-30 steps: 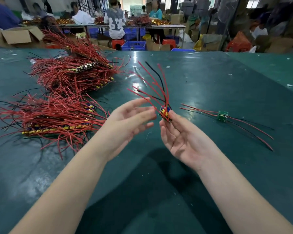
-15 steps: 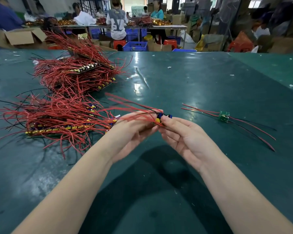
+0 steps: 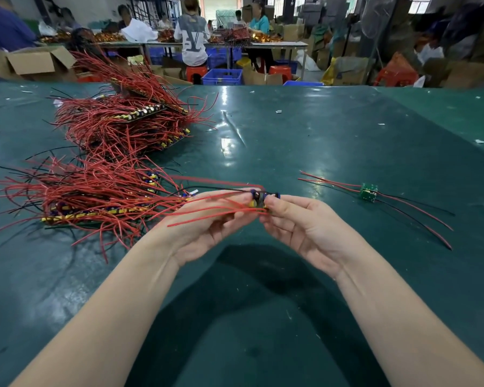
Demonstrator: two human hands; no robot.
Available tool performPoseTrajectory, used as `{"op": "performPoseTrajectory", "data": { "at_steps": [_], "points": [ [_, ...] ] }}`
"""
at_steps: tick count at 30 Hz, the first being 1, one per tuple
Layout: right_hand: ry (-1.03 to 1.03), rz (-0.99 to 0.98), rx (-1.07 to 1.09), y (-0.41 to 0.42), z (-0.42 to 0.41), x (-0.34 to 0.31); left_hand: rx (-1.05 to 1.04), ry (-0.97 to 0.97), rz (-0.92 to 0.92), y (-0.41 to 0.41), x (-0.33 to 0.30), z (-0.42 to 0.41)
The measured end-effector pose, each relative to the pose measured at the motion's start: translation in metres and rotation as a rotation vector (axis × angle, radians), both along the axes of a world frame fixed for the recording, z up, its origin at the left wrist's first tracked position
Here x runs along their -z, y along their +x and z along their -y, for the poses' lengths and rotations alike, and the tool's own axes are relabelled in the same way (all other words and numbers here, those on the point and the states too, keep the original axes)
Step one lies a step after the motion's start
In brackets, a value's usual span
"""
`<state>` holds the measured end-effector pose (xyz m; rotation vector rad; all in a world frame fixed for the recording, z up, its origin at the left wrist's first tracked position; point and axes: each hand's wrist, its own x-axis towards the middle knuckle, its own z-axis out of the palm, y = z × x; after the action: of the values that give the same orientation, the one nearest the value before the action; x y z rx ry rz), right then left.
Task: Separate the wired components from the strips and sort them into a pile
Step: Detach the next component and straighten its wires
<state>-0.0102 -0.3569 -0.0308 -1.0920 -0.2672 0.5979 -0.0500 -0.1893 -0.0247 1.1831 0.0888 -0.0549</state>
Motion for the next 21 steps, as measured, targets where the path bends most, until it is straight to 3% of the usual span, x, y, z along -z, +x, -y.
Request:
{"op": "performPoseTrajectory", "data": {
  "at_steps": [3,6,7,10,12,15,17,19,21],
  "points": [
    [0.060,-0.020,-0.045,-0.002,-0.001,-0.003,0.028,-0.070,0.065,0.000,-0.003,-0.004],
    [0.061,-0.053,0.006,0.000,-0.001,-0.002,-0.163,0.094,0.201,0.003,-0.001,-0.021],
    [0.060,-0.068,0.030,0.002,0.000,-0.002,-0.291,0.264,0.228,0.004,0.001,-0.030],
    [0.059,-0.109,0.072,0.005,0.000,0.000,-0.693,1.070,0.141,0.006,0.004,-0.052],
    [0.055,-0.129,0.086,0.005,0.000,0.001,-0.770,1.334,0.096,0.005,0.008,-0.057],
    [0.080,-0.187,0.123,0.003,-0.002,0.003,-0.822,1.393,0.264,0.003,0.007,-0.046],
    [0.084,-0.222,0.162,0.002,-0.003,0.005,-0.717,1.329,0.444,0.003,0.004,-0.031],
    [0.056,-0.209,0.222,0.002,-0.004,0.007,-0.488,1.116,0.501,0.002,0.002,-0.014],
    [0.008,-0.139,0.289,0.003,-0.004,0.008,-0.260,0.828,0.414,-0.001,0.003,0.004]
  ]
}}
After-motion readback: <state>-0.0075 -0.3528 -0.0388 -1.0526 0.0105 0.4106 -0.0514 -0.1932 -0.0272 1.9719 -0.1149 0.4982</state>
